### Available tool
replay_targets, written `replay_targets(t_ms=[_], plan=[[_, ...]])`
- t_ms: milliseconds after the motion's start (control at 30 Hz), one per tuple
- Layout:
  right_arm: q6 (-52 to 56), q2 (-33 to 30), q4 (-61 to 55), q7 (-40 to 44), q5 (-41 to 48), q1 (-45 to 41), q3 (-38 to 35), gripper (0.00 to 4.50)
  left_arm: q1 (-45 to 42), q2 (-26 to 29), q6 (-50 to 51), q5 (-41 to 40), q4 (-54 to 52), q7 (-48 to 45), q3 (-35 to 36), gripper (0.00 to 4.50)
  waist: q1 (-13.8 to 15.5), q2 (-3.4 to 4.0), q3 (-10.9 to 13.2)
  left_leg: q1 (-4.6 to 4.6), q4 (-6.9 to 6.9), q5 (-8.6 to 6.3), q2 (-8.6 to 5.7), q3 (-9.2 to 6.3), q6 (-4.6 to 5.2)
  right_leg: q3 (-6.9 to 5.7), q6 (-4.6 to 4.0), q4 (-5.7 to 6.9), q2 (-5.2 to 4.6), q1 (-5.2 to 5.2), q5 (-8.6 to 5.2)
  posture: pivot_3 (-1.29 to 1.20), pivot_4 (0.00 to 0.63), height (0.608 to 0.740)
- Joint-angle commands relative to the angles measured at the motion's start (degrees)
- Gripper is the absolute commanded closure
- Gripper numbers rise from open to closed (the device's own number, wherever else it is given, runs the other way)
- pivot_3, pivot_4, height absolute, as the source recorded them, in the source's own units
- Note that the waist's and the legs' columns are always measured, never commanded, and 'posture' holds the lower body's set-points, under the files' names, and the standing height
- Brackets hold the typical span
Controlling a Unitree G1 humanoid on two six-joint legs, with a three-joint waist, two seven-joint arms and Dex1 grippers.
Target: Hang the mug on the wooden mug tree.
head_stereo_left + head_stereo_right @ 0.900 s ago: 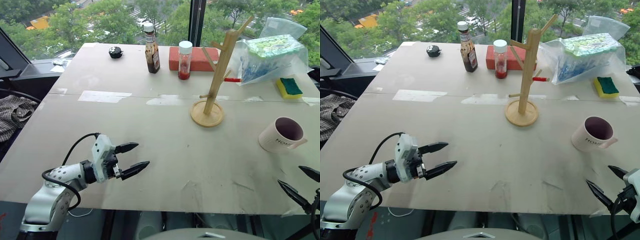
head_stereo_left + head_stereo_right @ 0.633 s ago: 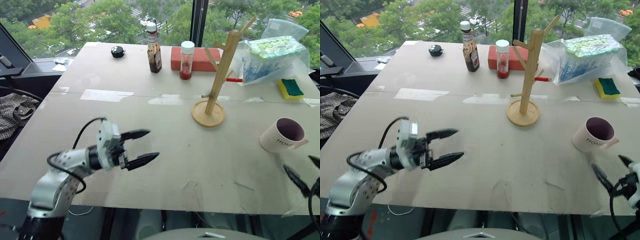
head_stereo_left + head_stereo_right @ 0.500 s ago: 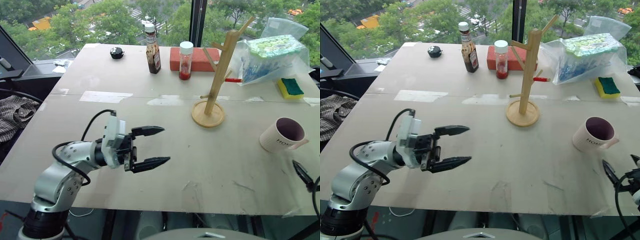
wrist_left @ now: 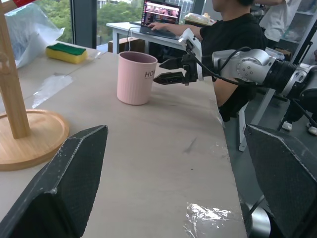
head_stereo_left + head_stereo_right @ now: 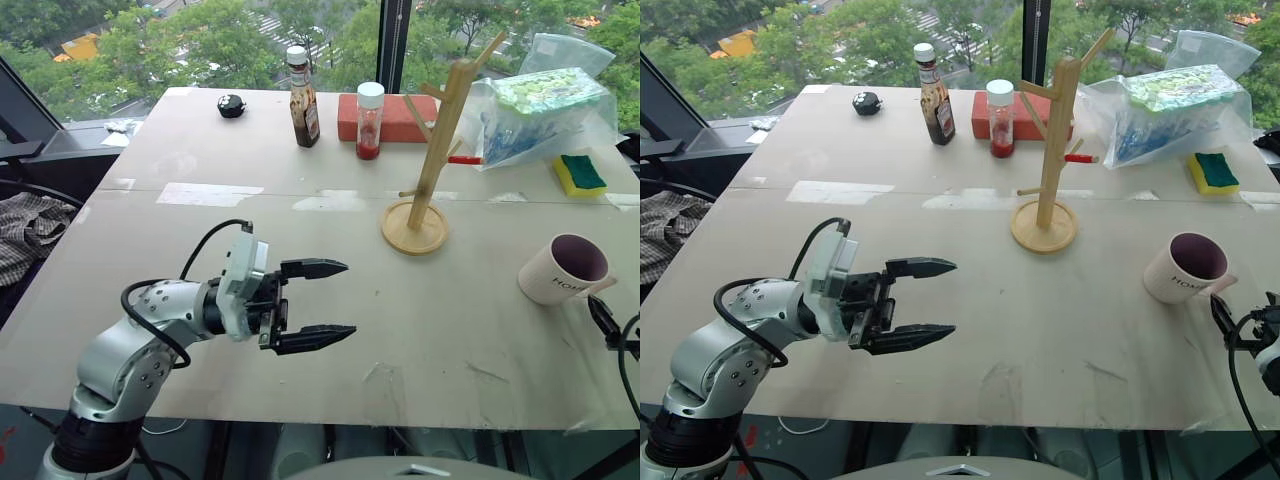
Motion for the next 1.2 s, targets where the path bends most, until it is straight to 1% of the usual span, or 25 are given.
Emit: replay_targets(t_ms=[33,100,200,233,267,300,400,433,467,567,667,733,800,900,1000,1067,1200], plan=[[-1.06,-0.74,0.45,0.0,0.09,-1.05,-0.07,0.07,1.65,0.51,-1.16,-0.81,-1.94,-0.01,2.38,0.0,-0.01,0.01,0.0,0.0,0.0,0.0,0.0,0.0,0.0,0.0,0.0,0.0,-0.01,0.0,0.0,0.0,0.15,0.74],[-1.94,-1.13,2.71,-0.57,-1.01,-2.78,0.74,0.07,2.38,0.43,-1.39,-0.75,-2.21,0.1,2.78,0.0,-0.05,0.01,0.0,0.0,0.0,0.0,0.0,-0.01,0.0,0.0,0.0,0.0,-0.02,0.0,0.0,0.0,0.15,0.74],[-2.83,-1.28,5.16,-0.74,-1.72,-5.22,1.5,0.82,2.9,0.38,-1.56,-0.7,-2.46,0.19,3.21,0.0,-0.06,0.01,0.01,0.01,0.0,0.0,-0.03,0.0,0.0,0.0,0.0,0.01,-0.01,0.0,0.0,0.0,0.15,0.74],[-2.98,-1.23,6.08,-0.59,-1.77,-6.41,1.98,1.3,3.24,0.41,-1.66,-0.76,-2.63,0.16,3.44,0.0,-0.07,0.01,0.01,0.01,0.0,0.0,-0.04,0.0,0.01,0.0,0.0,0.01,-0.01,0.0,0.0,0.0,0.15,0.74],[-3.21,-1.24,6.85,-0.49,-1.98,-7.35,2.49,1.68,3.56,0.45,-1.78,-0.8,-2.78,0.1,3.66,0.0,-0.09,0.02,0.01,0.01,0.0,0.0,-0.03,-0.01,0.0,0.0,0.0,0.01,-0.01,0.0,0.0,0.0,0.15,0.74],[-3.47,-1.3,7.57,-0.46,-2.38,-8.28,3.15,2.28,3.87,0.51,-1.88,-0.91,-2.89,-0.04,3.87,0.0,-0.11,0.02,0.01,0.01,0.0,0.0,-0.03,0.0,0.0,0.02,0.0,0.02,-0.01,0.0,0.0,0.0,0.15,0.74],[-3.93,-1.48,8.67,0.14,-2.72,-9.9,4.61,3.66,4.51,0.59,-2.41,-0.7,-2.89,-0.21,4.21,0.0,-0.08,0.04,0.03,0.01,0.0,0.0,-0.03,-0.01,0.0,0.01,0.0,0.02,-0.02,0.0,0.0,0.0,0.15,0.74],[-4.19,-1.59,8.97,0.3,-2.84,-10.18,4.92,4.21,4.62,0.57,-2.58,-0.6,-2.86,-0.21,4.22,0.0,-0.05,0.04,0.03,0.01,0.0,0.0,-0.03,-0.02,0.0,0.01,0.0,0.01,-0.02,0.0,0.0,0.0,0.15,0.74],[-4.56,-1.73,9.25,0.51,-2.93,-10.42,5.15,4.41,4.64,0.52,-2.65,-0.55,-2.85,-0.15,4.19,0.0,0.01,0.05,0.03,0.0,0.0,0.0,-0.02,-0.03,0.0,0.01,0.0,0.01,-0.03,0.0,0.0,0.0,0.15,0.74],[-7.1,-2.75,8.31,1.6,-3.86,-10.83,5.92,4.41,4.69,-0.05,-2.6,-0.96,-2.88,0.62,4.33,0.0,0.08,0.05,0.03,-0.02,0.0,0.0,-0.03,-0.04,0.0,-0.03,0.0,-0.01,-0.03,0.0,0.0,0.0,0.15,0.74],[-8.03,-4.47,2.36,3.46,-3.41,-11.08,6.8,4.41,4.67,-1.99,-2.24,-2.56,-2.38,3.32,5.55,0.0,-0.03,0.1,0.07,-0.01,0.0,0.0,-0.03,-0.02,0.0,-0.01,0.01,-0.01,-0.04,0.0,0.0,0.0,0.15,0.74],[-6.42,-6.0,-3.19,4.43,-2.19,-12.01,7.89,4.41,4.71,-4.12,-4.85,-1.01,-1.24,4.8,6.41,0.0,-0.18,0.13,0.08,-0.01,0.0,0.0,-0.02,-0.04,0.0,0.01,0.01,0.01,-0.09,-0.01,0.0,0.0,0.15,0.74],[-3.64,-9.18,-9.56,6.64,-1.27,-15.65,11.53,4.41,5.87,-6.83,-8.75,0.75,0.44,4.92,7.32,0.0,-0.27,0.15,0.1,0.0,0.0,0.0,-0.01,-0.06,-0.01,0.06,0.01,0.03,-0.07,-0.01,0.01,0.0,0.15,0.74],[-1.16,-12.97,-11.95,9.1,-1.9,-21.04,16.11,4.41,7.26,-8.65,-10.49,0.6,0.99,4.98,8.05,0.0,-0.52,0.17,0.16,0.06,0.0,0.01,-0.03,-0.1,-0.01,0.18,0.02,0.04,-0.02,-0.02,0.01,0.0,0.15,0.74],[1.76,-17.35,-10.97,11.59,-2.8,-29.33,20.41,4.41,8.16,-9.99,-11.11,-2.16,0.57,5.4,10.17,0.0,-0.08,0.0,0.27,0.01,0.01,0.0,-0.04,-0.16,-0.01,0.08,0.02,0.02,-0.03,-0.06,0.01,0.0,0.15,0.74],[4.49,-19.36,-9.46,13.64,-1.68,-34.5,22.14,4.41,9.11,-10.33,-11.81,-2.49,0.02,5.64,11.37,0.0,0.27,-0.03,0.28,-0.09,0.02,0.0,-0.07,-0.21,0.0,0.0,0.02,-0.01,-0.06,-0.11,0.01,0.0,0.15,0.74],[6.66,-21.66,-4.89,18.7,-1.59,-44.14,26.78,4.41,12.7,-10.34,-12.23,-3.62,-1.96,6.0,13.08,0.0,0.09,-0.07,0.31,-0.23,0.03,-0.01,-0.1,-0.21,0.02,0.01,0.01,-0.07,-0.17,-0.23,0.01,0.0,0.15,0.74]])
